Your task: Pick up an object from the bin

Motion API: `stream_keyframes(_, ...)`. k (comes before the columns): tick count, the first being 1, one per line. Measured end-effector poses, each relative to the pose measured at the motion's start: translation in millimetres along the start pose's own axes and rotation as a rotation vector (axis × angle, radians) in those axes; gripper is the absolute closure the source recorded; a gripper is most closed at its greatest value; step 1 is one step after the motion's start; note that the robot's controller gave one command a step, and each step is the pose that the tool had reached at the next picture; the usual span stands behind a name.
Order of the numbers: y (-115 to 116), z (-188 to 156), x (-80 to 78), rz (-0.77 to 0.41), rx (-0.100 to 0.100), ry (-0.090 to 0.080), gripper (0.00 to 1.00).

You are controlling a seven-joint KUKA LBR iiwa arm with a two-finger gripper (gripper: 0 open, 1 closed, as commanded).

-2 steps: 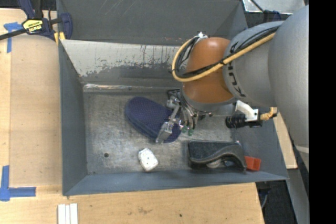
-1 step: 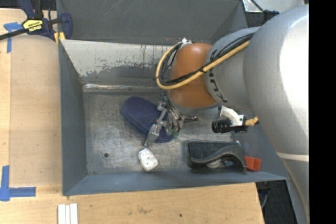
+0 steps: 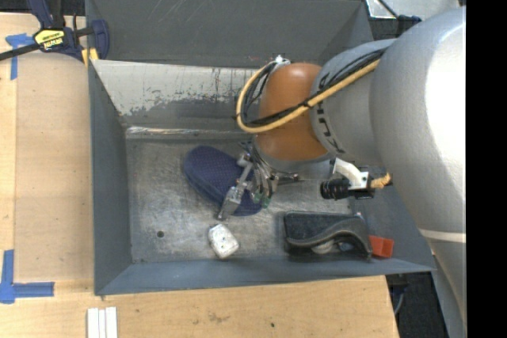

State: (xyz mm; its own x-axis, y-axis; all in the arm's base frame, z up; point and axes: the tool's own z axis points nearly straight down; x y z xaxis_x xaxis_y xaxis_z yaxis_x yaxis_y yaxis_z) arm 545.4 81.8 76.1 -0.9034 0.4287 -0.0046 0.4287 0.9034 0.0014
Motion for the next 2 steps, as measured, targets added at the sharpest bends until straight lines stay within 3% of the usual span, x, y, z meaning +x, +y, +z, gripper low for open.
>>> stream_keyframes(1,1,-1,-1.9,0.0,-0.002,-0.005,1.0)
stream_keyframes(2,1,-99,-4.9,-0.002,-0.004,-0.004,1.0)
